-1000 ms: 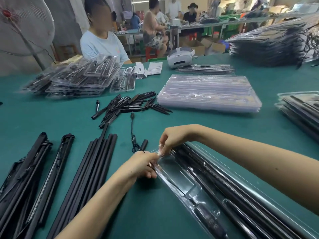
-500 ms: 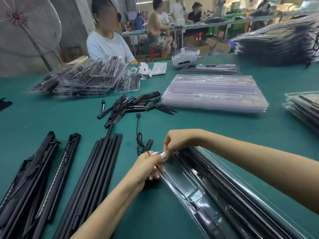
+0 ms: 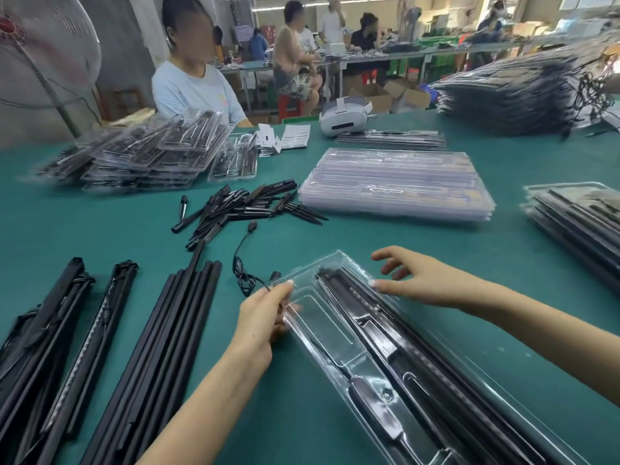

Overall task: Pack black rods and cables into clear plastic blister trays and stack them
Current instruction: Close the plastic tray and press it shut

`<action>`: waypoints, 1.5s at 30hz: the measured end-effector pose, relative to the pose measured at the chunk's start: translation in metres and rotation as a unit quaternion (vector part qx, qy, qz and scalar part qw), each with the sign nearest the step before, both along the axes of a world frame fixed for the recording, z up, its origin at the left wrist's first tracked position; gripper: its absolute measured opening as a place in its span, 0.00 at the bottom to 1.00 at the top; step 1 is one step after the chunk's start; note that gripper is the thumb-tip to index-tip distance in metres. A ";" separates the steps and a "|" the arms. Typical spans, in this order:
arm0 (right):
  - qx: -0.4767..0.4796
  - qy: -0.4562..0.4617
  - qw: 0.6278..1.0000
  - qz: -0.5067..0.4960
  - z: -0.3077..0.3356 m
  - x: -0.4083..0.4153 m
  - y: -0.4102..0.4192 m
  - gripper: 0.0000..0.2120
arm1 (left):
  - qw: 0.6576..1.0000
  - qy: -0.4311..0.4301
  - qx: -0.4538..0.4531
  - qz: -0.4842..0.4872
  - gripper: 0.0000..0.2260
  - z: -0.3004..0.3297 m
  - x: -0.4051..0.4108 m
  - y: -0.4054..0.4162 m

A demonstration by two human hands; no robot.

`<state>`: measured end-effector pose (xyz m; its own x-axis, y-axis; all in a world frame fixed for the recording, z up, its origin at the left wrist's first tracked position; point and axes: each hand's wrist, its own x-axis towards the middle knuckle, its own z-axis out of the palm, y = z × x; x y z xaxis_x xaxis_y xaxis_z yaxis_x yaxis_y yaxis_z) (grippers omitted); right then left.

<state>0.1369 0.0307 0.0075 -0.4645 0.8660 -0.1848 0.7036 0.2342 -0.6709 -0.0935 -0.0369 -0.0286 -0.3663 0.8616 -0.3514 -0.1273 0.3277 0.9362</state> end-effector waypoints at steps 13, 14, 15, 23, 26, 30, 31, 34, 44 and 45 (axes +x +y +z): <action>-0.087 0.115 0.989 -0.034 -0.023 0.028 -0.072 0.55 | 0.987 -0.130 0.083 -0.034 0.31 0.014 0.028 -0.031; -0.085 0.129 0.987 -0.043 -0.025 0.028 -0.071 0.55 | 0.989 -0.102 0.069 -0.079 0.38 0.012 0.032 -0.043; -0.081 0.140 0.985 -0.053 -0.026 0.028 -0.070 0.56 | 0.988 -0.086 0.050 -0.122 0.39 0.011 0.036 -0.052; 0.012 0.026 0.997 -0.073 -0.022 0.009 -0.069 0.52 | 0.993 0.006 0.006 -0.120 0.17 -0.002 0.071 -0.066; 0.038 -0.031 0.995 -0.093 -0.022 -0.005 -0.072 0.52 | 0.997 0.053 0.007 -0.061 0.21 0.001 0.081 -0.067; 0.073 -0.071 0.987 -0.122 -0.022 -0.016 -0.072 0.48 | 0.996 0.080 0.040 0.010 0.12 -0.001 0.091 -0.068; 0.080 -0.075 0.986 -0.126 -0.024 -0.018 -0.071 0.47 | 0.996 0.078 0.046 0.022 0.10 -0.002 0.093 -0.067; 0.084 -0.082 0.985 -0.125 -0.028 -0.024 -0.068 0.45 | 0.994 0.087 0.059 0.028 0.09 -0.002 0.096 -0.066; 0.104 -0.070 0.985 -0.121 -0.028 -0.025 -0.071 0.37 | 0.992 0.117 0.030 0.046 0.19 -0.012 0.093 -0.060; 0.104 -0.061 0.986 -0.117 -0.028 -0.023 -0.072 0.37 | 0.993 0.106 0.027 0.039 0.21 -0.011 0.093 -0.061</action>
<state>0.1135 -0.0409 -0.0203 -0.2323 0.9721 -0.0334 0.8268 0.1792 -0.5332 -0.0008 -0.0974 -0.0396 -0.4933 0.8433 -0.2134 0.0507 0.2728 0.9607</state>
